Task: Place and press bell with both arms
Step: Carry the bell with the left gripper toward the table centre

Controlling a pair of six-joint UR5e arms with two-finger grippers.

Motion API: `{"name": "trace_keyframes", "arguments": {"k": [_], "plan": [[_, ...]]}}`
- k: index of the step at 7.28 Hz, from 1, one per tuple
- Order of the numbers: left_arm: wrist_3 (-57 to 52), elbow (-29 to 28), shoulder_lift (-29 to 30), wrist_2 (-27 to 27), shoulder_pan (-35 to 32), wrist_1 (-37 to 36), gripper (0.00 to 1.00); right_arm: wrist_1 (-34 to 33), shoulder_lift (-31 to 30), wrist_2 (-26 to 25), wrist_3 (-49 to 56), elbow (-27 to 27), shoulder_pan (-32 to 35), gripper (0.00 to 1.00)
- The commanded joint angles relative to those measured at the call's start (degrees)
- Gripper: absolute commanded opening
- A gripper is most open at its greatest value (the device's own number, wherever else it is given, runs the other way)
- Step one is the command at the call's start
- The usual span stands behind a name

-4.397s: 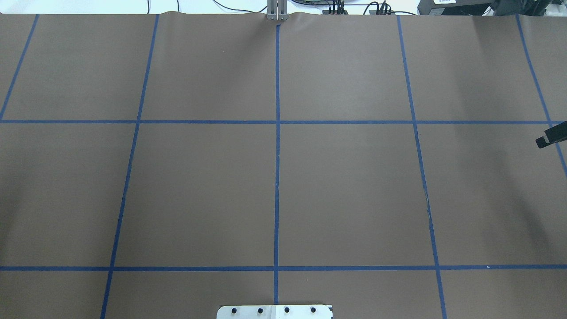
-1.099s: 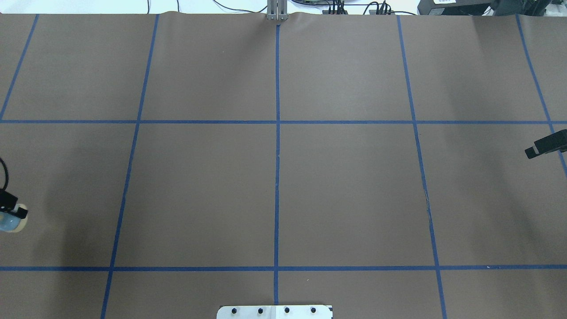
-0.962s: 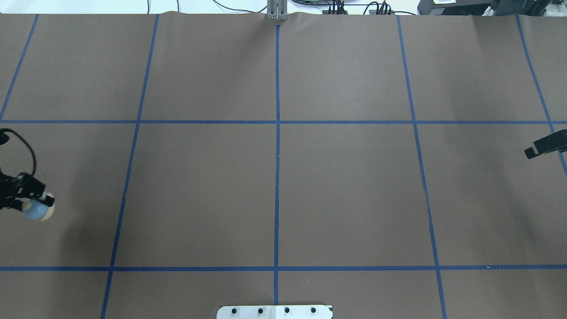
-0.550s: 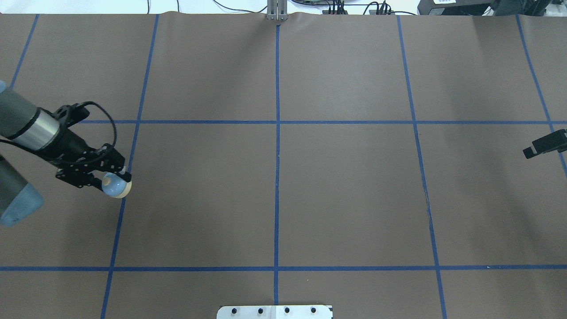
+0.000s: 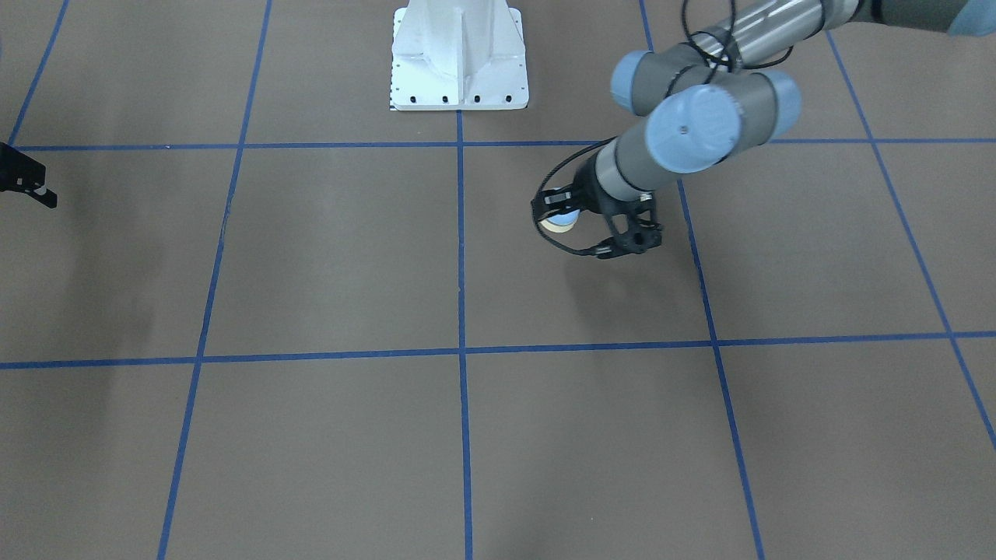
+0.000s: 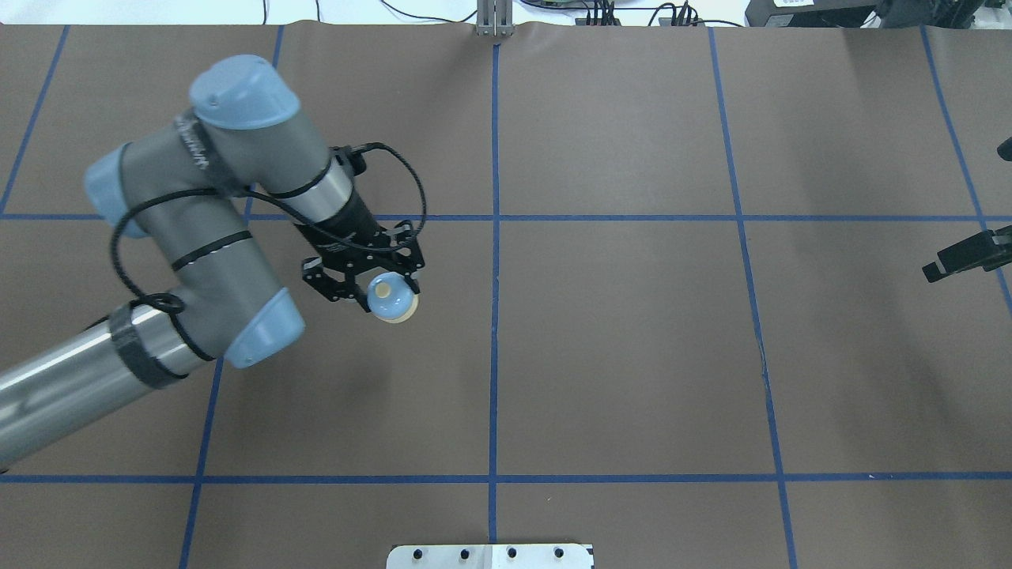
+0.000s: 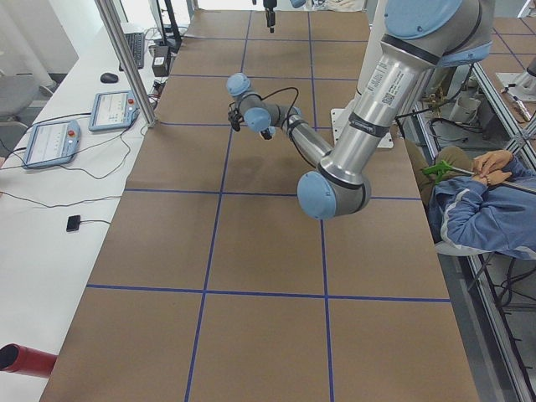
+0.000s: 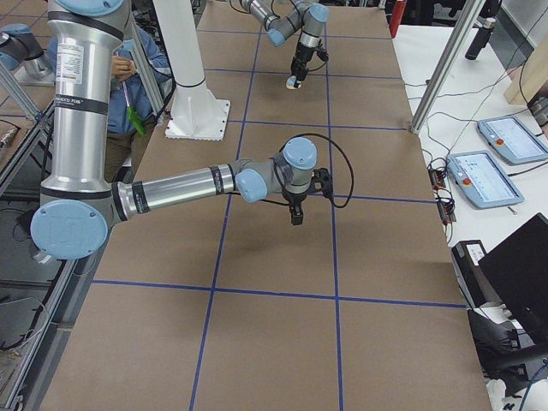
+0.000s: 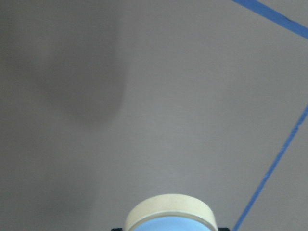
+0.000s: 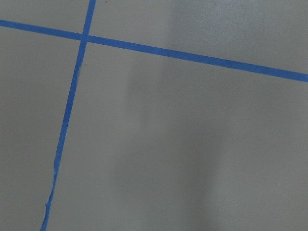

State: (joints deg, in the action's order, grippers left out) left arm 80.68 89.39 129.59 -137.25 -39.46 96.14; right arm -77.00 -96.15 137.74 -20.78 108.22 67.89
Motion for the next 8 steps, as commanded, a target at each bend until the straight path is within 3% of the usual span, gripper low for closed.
{"name": "trace_keyframes", "arguments": {"k": [1,2,4,8], "plan": [[1.31,-16.8,15.46,3.47,3.77,-2.63,0.0,0.01,1.14,-0.11,0.04,-1.43,-0.39,1.0],[1.75,-22.88,19.26,5.65,5.69,-2.19,0.0,0.01,1.4,-0.19,0.04,-1.52,-0.48,1.0],[1.58,-24.34,19.56,8.82,7.03,-2.01,0.0,0.01,1.49,-0.28,0.04,-1.7,-0.83,1.0],[0.0,-25.4,19.21,9.1,6.77,-1.75,0.0,0.01,2.28,-0.37,-1.63,-2.05,-1.71,1.0]]}}
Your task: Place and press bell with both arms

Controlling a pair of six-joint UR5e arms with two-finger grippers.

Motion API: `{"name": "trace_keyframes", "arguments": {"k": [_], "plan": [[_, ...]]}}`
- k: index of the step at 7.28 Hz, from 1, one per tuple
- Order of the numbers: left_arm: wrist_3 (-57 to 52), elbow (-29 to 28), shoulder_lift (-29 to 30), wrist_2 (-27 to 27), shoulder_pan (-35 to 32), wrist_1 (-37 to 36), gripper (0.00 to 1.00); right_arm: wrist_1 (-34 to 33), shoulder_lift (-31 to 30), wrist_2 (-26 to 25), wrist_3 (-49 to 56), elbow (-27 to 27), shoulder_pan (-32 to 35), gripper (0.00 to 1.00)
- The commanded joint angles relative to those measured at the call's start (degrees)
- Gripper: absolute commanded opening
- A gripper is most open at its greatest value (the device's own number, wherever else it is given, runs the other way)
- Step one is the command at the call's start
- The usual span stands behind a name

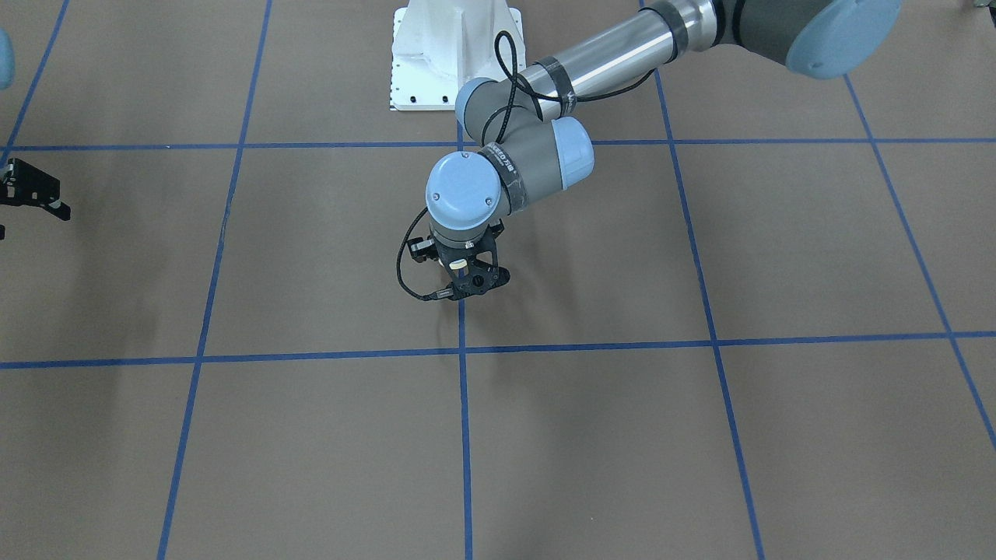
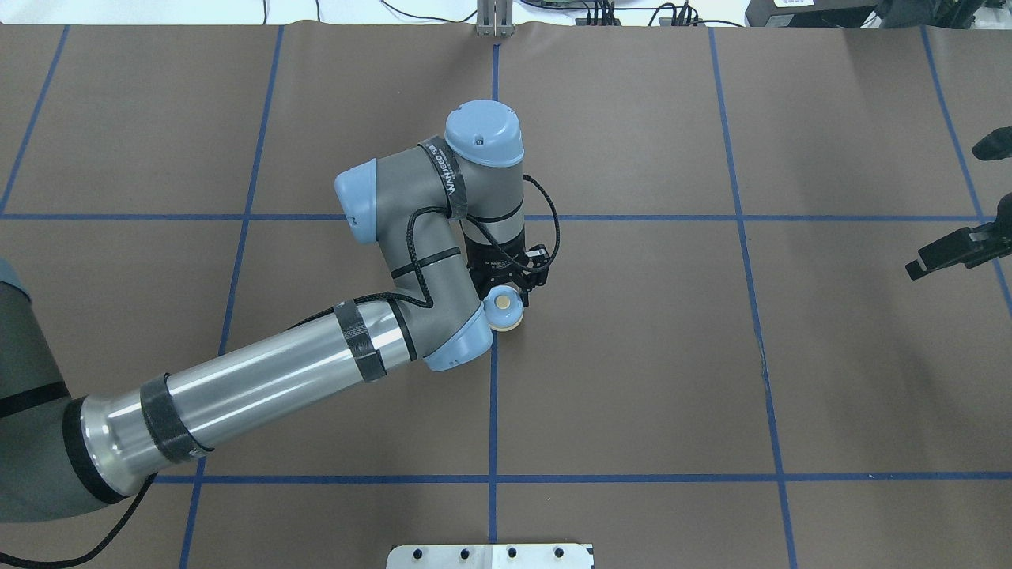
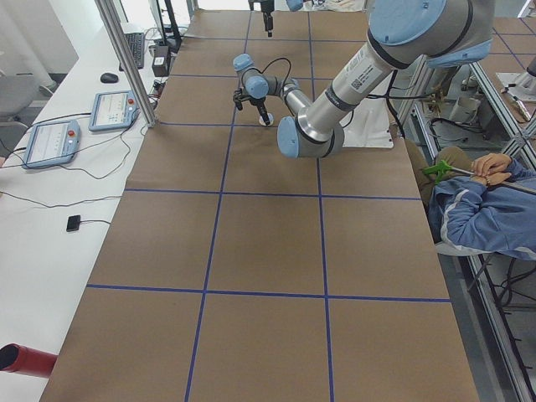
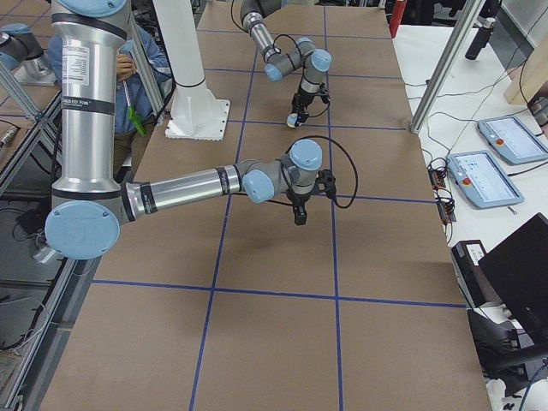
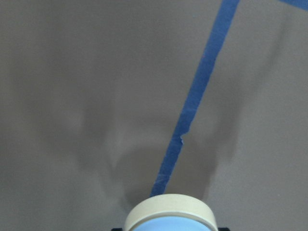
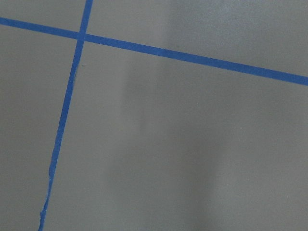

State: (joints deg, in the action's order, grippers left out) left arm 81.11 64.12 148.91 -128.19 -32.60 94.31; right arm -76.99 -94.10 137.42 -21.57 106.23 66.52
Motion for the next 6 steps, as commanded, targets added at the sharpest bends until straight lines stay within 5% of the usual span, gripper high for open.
{"name": "trace_keyframes", "arguments": {"k": [1,4,6], "plan": [[-0.42,-0.23,-0.11,0.04,-0.09,0.17,0.0,0.0,0.41,-0.05,-0.84,-0.14,-0.43,1.0],[-0.42,-1.1,-0.11,0.04,0.0,0.61,0.0,0.0,0.5,-0.05,-0.92,-0.41,-0.6,1.0],[-0.42,-1.11,-0.19,0.04,0.17,0.61,0.28,0.0,0.5,-0.05,-0.92,-0.41,-0.69,1.0]]}}
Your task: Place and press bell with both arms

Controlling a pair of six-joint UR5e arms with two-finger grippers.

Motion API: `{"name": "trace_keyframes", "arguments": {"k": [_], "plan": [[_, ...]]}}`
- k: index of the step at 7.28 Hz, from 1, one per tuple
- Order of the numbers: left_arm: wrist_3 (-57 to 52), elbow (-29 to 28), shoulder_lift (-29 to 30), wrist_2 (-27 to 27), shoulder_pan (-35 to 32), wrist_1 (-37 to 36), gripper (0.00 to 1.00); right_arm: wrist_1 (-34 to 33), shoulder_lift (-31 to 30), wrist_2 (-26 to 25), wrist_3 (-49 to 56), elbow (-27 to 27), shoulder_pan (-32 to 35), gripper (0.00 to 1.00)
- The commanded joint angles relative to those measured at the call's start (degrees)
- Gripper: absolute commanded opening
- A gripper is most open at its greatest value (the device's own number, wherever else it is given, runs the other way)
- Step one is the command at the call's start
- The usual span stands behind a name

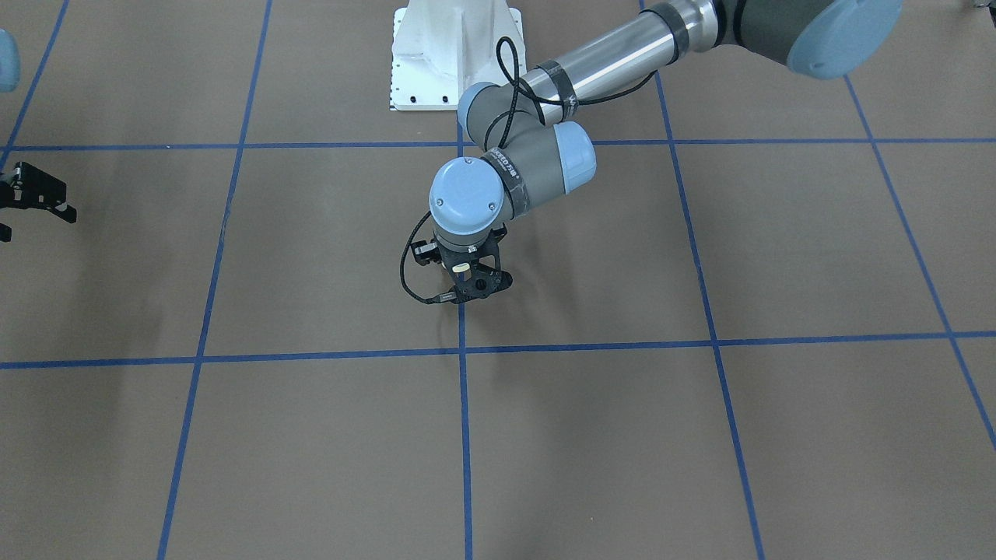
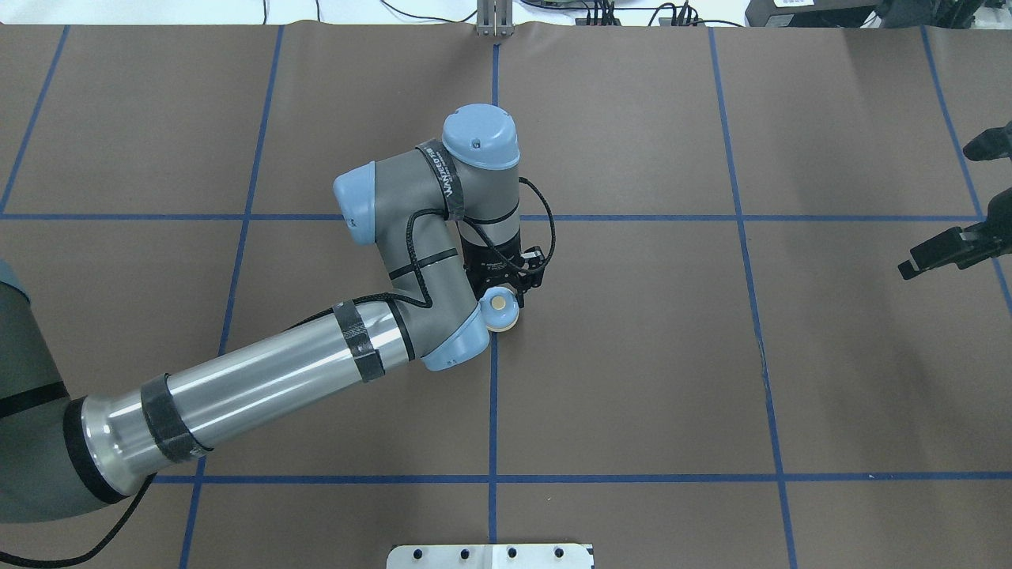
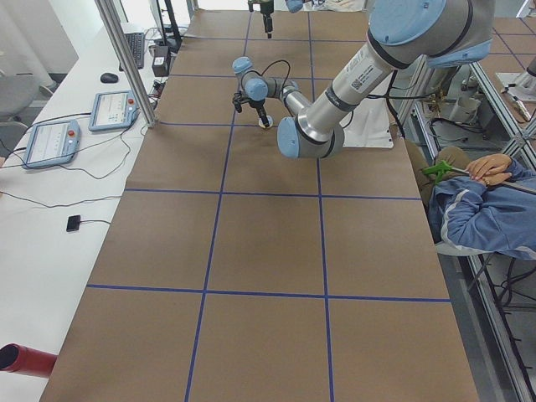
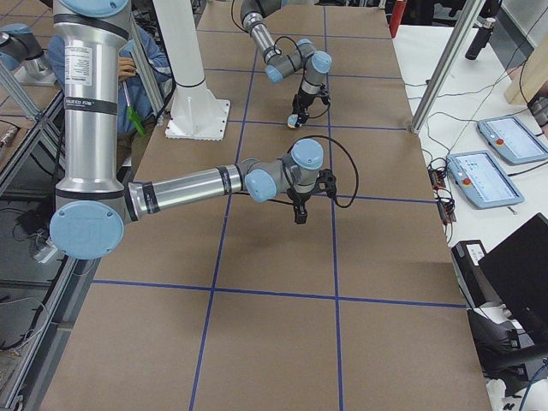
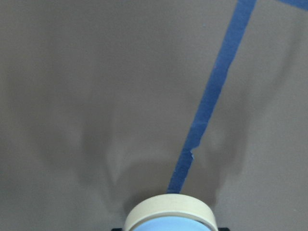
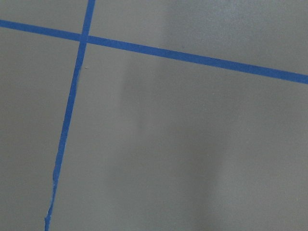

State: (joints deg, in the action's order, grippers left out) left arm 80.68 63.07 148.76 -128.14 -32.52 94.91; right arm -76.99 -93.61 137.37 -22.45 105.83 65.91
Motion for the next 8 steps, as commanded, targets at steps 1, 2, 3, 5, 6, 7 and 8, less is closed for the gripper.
{"name": "trace_keyframes", "arguments": {"k": [1,2,3,5,6,7,8], "plan": [[0.0,-0.06,-0.05,0.0,0.18,0.02,0.48,0.0,0.0,0.0,-0.05,-0.01,-0.08,1.0],[0.0,-0.06,-0.05,0.0,0.18,0.45,0.63,0.0,0.0,0.09,-0.05,-0.01,-0.08,1.0],[0.0,-0.06,-0.05,0.0,0.18,0.98,0.68,0.09,0.0,0.09,-0.13,0.08,-0.08,1.0],[0.0,0.03,-0.05,0.35,0.09,0.89,0.83,0.09,1.31,0.0,-2.4,0.08,-0.42,1.0],[-0.09,0.03,-0.05,0.35,0.09,0.81,0.84,0.09,2.02,-0.35,-3.99,0.08,-1.3,1.0],[0.0,0.47,-0.05,0.35,-0.26,0.81,0.84,0.09,2.72,-0.53,-5.57,0.08,-1.83,1.0],[0.0,1.08,-0.05,-0.08,-1.04,0.72,0.84,0.09,4.64,-1.48,-7.76,-0.01,-3.14,1.0]]}}
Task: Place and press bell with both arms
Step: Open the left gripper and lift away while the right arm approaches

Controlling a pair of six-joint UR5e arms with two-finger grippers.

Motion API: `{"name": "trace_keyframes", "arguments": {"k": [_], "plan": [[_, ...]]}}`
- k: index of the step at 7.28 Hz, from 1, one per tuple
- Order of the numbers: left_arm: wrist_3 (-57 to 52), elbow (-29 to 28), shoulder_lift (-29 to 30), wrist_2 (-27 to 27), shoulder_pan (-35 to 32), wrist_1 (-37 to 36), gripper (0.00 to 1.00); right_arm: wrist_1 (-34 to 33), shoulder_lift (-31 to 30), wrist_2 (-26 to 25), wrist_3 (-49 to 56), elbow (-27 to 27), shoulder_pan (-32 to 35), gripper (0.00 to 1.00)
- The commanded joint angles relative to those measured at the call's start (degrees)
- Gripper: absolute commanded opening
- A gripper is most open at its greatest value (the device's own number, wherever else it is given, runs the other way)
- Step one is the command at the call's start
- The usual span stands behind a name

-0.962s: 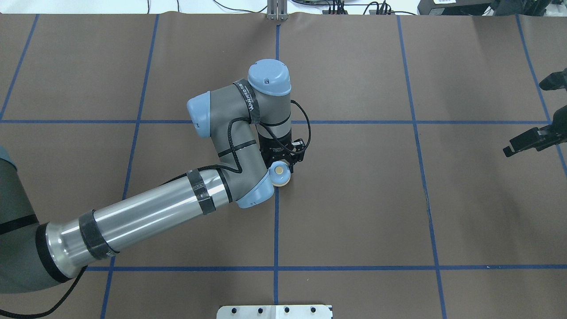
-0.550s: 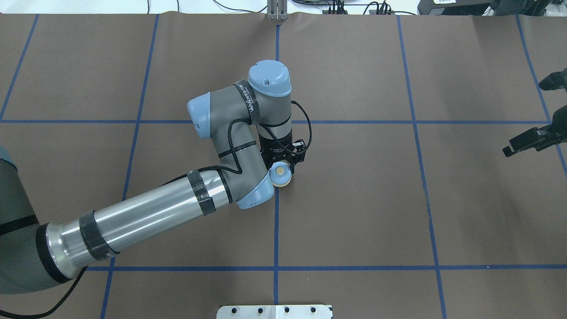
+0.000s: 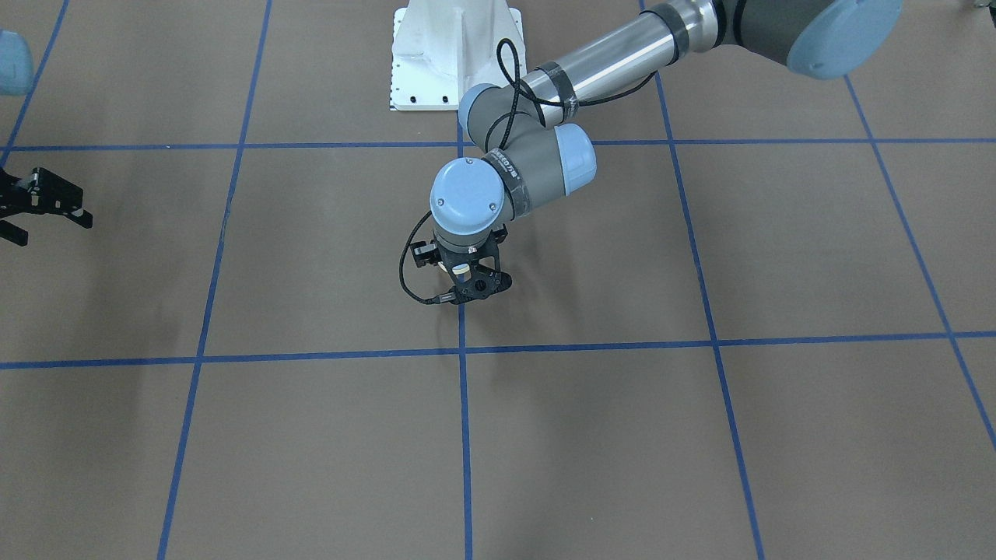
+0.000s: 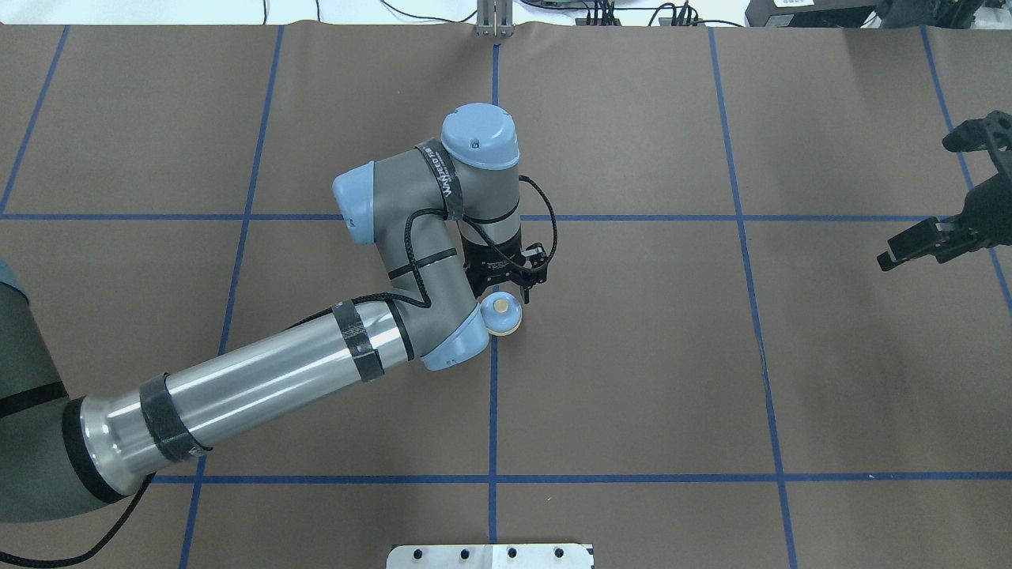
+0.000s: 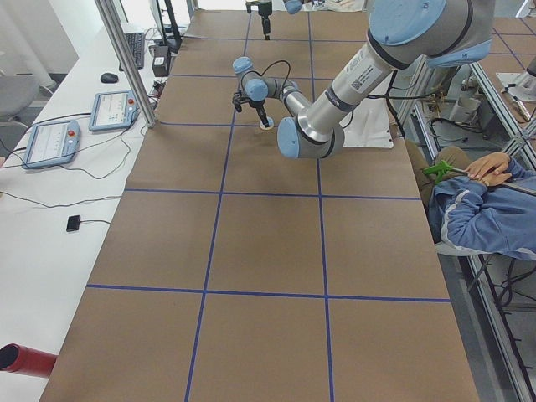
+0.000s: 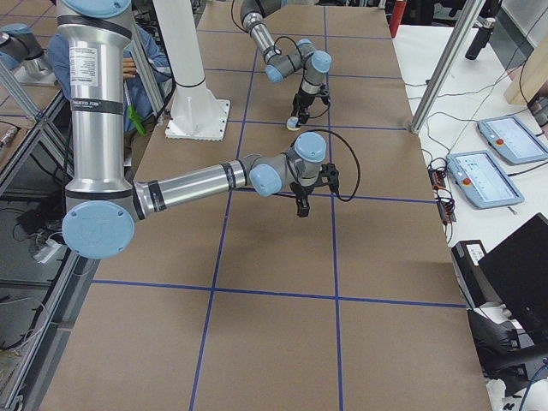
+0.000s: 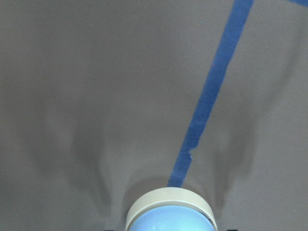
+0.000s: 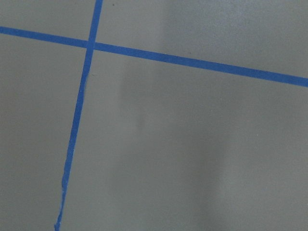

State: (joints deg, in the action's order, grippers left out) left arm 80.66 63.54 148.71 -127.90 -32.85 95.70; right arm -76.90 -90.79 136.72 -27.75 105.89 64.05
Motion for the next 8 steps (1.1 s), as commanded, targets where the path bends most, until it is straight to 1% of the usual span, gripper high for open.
{"name": "trace_keyframes", "arguments": {"k": [1,2,3,4,5,6,7,8], "plan": [[0.02,3.06,-0.78,-0.51,-1.94,-0.16,0.84,0.0,5.5,-3.1,-8.75,0.01,-3.47,1.0],[-0.06,10.13,-5.92,-0.6,-3.17,0.01,0.84,-0.09,9.28,-6.43,-14.73,0.1,-7.32,1.0],[-1.89,19.68,-13.46,-0.68,-4.75,0.01,0.84,-0.18,13.06,-10.55,-17.48,0.28,-11.54,1.0],[-6.09,27.44,-20.67,-0.68,-5.9,-0.08,0.84,-0.18,15.97,-12.59,-18.12,0.19,-16.37,1.0],[-9.17,30.99,-25.18,-0.77,-7.74,-0.08,0.84,-0.79,19.22,-16.1,-21.7,0.19,-20.33,1.0],[-13.12,32.68,-29.23,-2.25,-9.93,0.01,0.84,-0.88,22.82,-20.39,-31.04,-0.25,-26.37,1.0],[-17.86,34.27,-33.1,-4.27,-12.48,0.01,0.84,-0.97,25.46,-24.44,-35.57,-0.51,-29.74,1.0],[-21.21,36.54,-37.14,-4.81,-13.89,0.1,0.84,-0.97,29.32,-26.92,-42.84,-2.6,-32.91,0.98]]}}
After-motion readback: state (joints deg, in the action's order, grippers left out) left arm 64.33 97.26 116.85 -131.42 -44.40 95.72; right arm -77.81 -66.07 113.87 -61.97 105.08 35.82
